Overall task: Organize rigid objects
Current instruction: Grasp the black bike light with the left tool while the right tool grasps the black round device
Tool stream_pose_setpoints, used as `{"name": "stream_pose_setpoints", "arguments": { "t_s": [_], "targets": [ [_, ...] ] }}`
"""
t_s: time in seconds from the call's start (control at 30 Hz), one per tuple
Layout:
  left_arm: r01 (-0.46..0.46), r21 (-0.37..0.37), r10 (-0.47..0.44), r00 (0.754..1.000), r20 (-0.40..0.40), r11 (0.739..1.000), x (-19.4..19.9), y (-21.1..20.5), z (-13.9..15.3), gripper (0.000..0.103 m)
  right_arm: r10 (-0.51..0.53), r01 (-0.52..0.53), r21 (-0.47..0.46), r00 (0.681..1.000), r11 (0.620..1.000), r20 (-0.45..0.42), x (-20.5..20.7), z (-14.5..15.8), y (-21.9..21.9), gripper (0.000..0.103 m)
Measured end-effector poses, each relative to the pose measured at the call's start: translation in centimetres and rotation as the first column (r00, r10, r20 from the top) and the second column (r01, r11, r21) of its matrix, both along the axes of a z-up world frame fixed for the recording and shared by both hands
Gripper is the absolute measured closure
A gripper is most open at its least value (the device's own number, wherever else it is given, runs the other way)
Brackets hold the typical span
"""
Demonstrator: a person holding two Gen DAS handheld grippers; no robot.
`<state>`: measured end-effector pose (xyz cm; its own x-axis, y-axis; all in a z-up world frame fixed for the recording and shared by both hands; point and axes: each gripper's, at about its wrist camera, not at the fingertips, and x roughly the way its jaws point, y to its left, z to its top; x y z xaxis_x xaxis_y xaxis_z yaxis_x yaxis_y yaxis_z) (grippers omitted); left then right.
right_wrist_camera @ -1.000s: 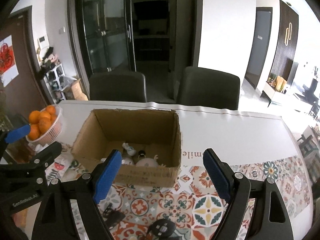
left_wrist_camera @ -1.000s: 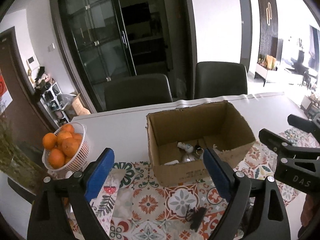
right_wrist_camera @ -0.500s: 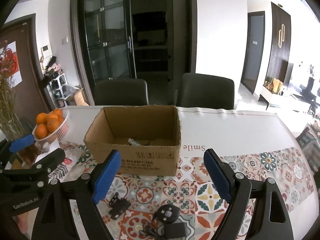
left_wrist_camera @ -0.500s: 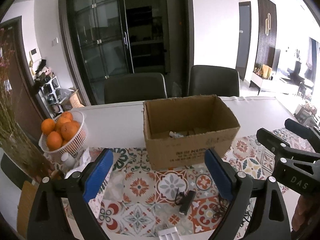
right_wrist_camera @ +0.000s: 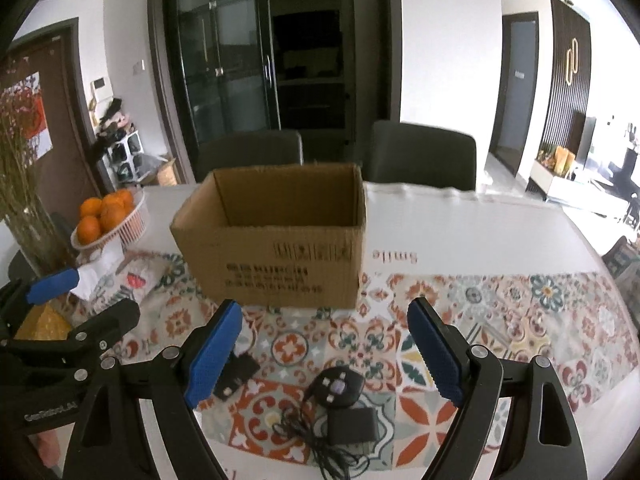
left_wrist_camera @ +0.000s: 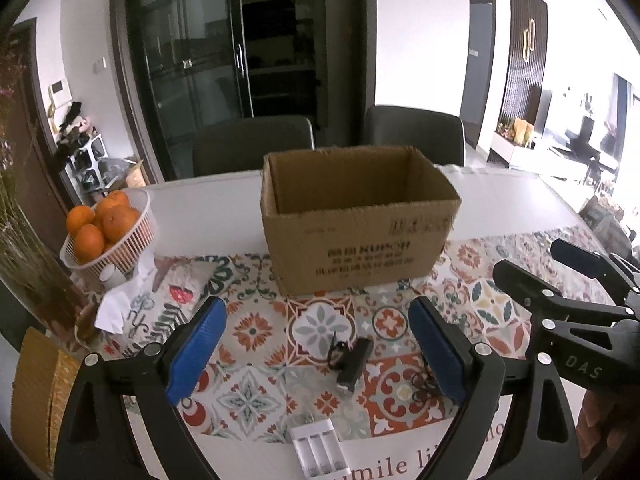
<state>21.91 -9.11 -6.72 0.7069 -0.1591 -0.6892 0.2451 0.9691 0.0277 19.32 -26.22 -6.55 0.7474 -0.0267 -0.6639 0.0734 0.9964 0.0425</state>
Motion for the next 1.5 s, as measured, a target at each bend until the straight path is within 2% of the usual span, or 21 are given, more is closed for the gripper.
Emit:
{"name": "stream_pose_setpoints", "arguments": {
  "t_s": [0.23,0.5,0.67,0.83,0.97,1.23,1.47,1.5],
  "targets": [
    [0.003,-0.002,-0.003,0.997,-0.077,1.000,0.3,-0.6,-3.0,0.010,0.014,-0.014,0.006,0.997,1.000,-0.072,0.2,-2.7,-0.5,0.017],
    [0.022,0.006,-0.020,0.981,-0.193,1.000,1.6,-1.2,-6.7,0.012,0.036,-0.031,0.030,0.983,0.999,-0.182,1.2,-6.2,-1.0,0.017],
    [0.047,0.011,-0.042,0.960,-0.276,0.999,2.9,-1.8,-9.3,0.014,0.048,-0.038,0.041,0.965,0.998,-0.257,2.1,-8.8,-1.4,0.017],
    [0.055,-0.004,-0.053,0.934,-0.353,0.998,4.0,-2.2,-11.5,0.016,0.066,-0.036,0.093,0.937,0.995,-0.344,3.4,-11.6,-1.9,0.018],
    [0.066,-0.022,-0.069,0.911,-0.406,0.998,4.9,-2.5,-13.1,0.021,0.076,-0.038,0.105,0.918,0.994,-0.388,4.2,-13.1,-1.9,0.018],
    [0.091,-0.027,-0.093,0.886,-0.455,0.996,6.2,-3.2,-15.1,0.026,0.083,-0.025,0.133,0.890,0.991,-0.449,5.7,-15.5,-2.3,0.018],
    [0.086,-0.039,-0.094,0.867,-0.489,0.996,7.0,-3.7,-16.7,0.041,0.083,-0.013,0.150,0.880,0.989,-0.468,6.5,-16.8,-2.2,0.022],
    [0.086,-0.034,-0.091,0.867,-0.489,0.996,7.1,-3.7,-16.8,0.042,0.081,-0.012,0.149,0.879,0.989,-0.470,6.5,-17.0,-2.2,0.025]
  ]
}}
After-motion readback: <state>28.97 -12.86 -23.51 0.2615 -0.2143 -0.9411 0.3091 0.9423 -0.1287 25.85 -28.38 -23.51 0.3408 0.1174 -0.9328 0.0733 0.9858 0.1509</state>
